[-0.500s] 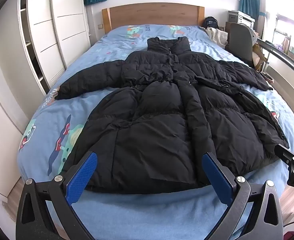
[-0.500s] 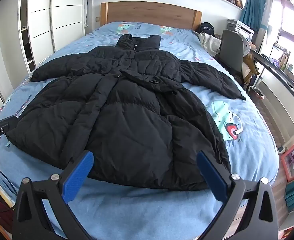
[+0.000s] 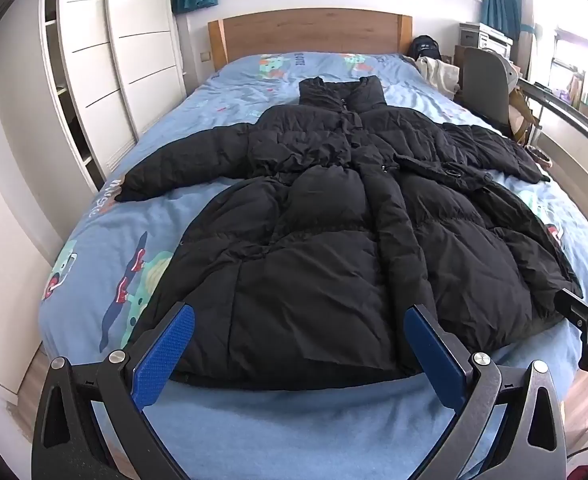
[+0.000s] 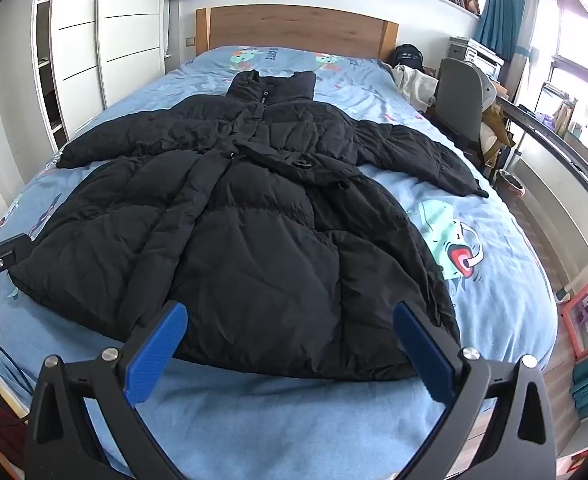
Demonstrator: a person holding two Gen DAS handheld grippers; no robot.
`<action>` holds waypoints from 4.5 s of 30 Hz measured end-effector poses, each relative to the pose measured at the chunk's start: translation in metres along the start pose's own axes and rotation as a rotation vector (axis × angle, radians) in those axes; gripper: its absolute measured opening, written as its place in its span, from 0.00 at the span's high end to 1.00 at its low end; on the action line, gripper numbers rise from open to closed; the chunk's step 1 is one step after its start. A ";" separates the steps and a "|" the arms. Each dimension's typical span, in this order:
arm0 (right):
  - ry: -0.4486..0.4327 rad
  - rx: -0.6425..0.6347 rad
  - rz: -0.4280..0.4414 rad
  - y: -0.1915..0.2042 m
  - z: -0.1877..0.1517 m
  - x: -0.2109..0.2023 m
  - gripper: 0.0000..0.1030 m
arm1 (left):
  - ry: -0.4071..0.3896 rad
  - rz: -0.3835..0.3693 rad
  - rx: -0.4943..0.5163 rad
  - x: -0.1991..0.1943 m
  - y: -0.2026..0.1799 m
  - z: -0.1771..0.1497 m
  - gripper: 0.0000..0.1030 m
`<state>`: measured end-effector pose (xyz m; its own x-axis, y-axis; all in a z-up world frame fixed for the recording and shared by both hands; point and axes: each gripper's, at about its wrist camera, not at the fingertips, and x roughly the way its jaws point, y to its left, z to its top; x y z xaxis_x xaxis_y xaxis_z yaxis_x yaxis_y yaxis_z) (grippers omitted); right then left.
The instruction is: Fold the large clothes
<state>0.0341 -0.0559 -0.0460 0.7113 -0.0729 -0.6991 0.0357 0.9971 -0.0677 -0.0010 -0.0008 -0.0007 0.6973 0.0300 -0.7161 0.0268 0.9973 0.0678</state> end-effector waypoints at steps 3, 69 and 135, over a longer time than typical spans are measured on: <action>0.004 0.003 -0.009 0.001 0.000 0.000 0.00 | 0.002 -0.001 -0.011 0.000 0.002 -0.001 0.00; -0.114 0.067 0.041 -0.032 0.096 -0.015 0.00 | -0.089 0.071 0.047 0.004 0.030 0.117 0.01; -0.228 1.215 0.239 -0.413 0.146 0.327 0.91 | 0.036 0.220 -0.018 0.225 0.071 0.250 0.01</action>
<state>0.3545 -0.4884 -0.1433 0.8895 -0.0035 -0.4569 0.4255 0.3709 0.8255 0.3363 0.0597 0.0167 0.6589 0.2491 -0.7098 -0.1359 0.9675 0.2133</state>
